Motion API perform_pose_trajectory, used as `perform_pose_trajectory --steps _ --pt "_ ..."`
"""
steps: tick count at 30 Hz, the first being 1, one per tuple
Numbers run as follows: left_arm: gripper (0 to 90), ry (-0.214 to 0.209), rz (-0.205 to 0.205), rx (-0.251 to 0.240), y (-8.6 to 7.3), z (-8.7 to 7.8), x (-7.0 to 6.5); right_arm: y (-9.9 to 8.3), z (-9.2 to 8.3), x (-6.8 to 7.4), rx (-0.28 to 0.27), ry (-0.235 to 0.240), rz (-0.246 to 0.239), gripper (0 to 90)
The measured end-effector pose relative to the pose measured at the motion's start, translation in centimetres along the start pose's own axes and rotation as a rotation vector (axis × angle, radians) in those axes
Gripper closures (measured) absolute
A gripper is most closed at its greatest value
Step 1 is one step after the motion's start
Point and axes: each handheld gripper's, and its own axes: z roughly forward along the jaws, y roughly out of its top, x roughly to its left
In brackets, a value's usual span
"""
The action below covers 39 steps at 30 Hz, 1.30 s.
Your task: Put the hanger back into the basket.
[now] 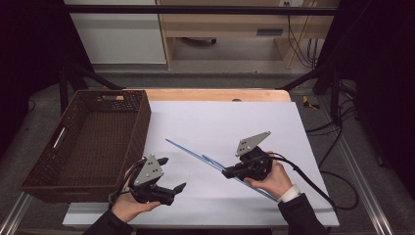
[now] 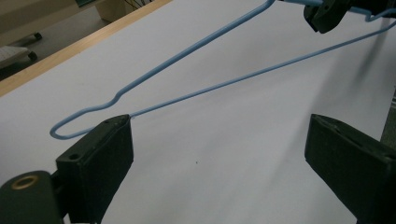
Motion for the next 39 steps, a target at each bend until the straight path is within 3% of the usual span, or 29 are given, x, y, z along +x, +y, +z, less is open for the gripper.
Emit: perform_pose_trajectory --steps 4,12,14,19,25,32,39 --pt "6.0 -0.001 0.056 0.032 0.8 0.3 -0.2 -0.2 -0.6 -0.1 0.018 0.028 -0.006 87.8" --pt "8.4 0.014 0.218 0.083 2.2 1.8 -1.0 -0.9 -1.0 -0.2 0.029 0.103 0.007 87.8" --pt "9.0 0.005 0.248 0.097 2.5 2.4 -1.3 -1.0 -1.0 -0.3 0.032 0.107 0.01 87.8" --pt "10.4 0.019 0.367 0.16 2.9 4.0 -2.3 -1.3 -0.6 -0.4 0.03 0.129 0.023 87.8" --pt "14.1 0.023 0.447 0.173 3.4 5.1 -2.9 -1.6 -0.4 -0.4 0.044 0.14 0.031 87.8" --pt "30.5 0.036 0.522 0.16 3.6 5.8 -3.1 -1.9 -0.4 -0.5 0.033 0.148 0.033 87.8" --pt "56.1 0.076 0.583 0.153 3.3 6.2 -3.0 -2.1 -0.3 -0.5 0.033 0.153 0.04 87.8"
